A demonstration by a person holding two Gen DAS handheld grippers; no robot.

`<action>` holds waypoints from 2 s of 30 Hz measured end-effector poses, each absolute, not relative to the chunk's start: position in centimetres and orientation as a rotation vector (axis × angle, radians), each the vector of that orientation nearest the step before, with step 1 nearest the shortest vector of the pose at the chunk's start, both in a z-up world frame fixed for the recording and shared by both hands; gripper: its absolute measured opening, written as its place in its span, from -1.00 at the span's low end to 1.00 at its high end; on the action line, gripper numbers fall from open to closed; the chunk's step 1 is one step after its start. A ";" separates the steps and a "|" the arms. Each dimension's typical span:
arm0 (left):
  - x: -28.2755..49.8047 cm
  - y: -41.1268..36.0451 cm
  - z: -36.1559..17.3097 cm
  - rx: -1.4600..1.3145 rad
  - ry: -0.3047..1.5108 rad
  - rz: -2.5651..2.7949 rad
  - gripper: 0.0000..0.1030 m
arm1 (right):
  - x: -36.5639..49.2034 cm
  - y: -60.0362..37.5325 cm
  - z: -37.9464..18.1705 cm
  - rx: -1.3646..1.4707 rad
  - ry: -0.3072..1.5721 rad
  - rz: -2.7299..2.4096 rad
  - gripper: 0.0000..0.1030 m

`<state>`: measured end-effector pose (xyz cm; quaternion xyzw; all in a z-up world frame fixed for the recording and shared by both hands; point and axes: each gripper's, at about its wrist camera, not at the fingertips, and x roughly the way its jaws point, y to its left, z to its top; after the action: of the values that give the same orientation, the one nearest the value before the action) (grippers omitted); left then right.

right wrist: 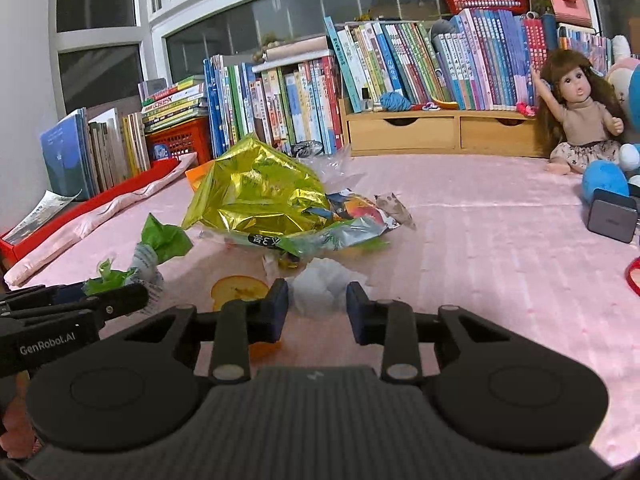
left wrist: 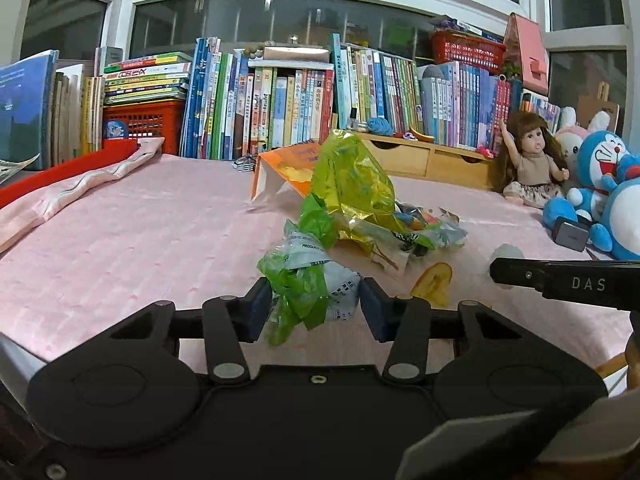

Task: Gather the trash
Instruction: 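Grasp the green wrapper with the left tool while the right tool grasps the white tissue, then lower both held items into the black trash bag and open both tools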

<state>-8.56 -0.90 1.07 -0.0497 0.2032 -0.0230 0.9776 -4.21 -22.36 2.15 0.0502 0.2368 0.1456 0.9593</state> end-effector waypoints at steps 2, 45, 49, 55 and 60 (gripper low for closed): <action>-9.1 -0.8 1.2 -0.107 0.410 -0.049 -0.11 | -4.6 -22.4 2.1 0.100 0.473 0.291 -0.27; -21.6 -0.6 -3.7 -0.015 0.897 -0.286 -0.17 | -18.9 -20.1 -5.5 0.026 0.761 0.575 -0.23; -21.9 -1.3 -5.1 0.027 0.976 -0.308 -0.17 | -19.3 -19.6 -6.6 0.006 0.818 0.595 -0.19; -22.0 -1.7 -6.3 0.055 1.037 -0.316 -0.16 | -19.8 -19.2 -7.3 0.000 0.853 0.606 -0.18; -22.2 -2.1 -7.0 0.080 1.074 -0.328 -0.10 | -19.7 -19.0 -7.5 -0.004 0.865 0.612 0.10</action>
<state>-22.19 -2.12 -6.98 0.0380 0.5091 -0.1554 0.8457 -19.75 -19.04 -7.47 -0.0017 0.4124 0.2920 0.8629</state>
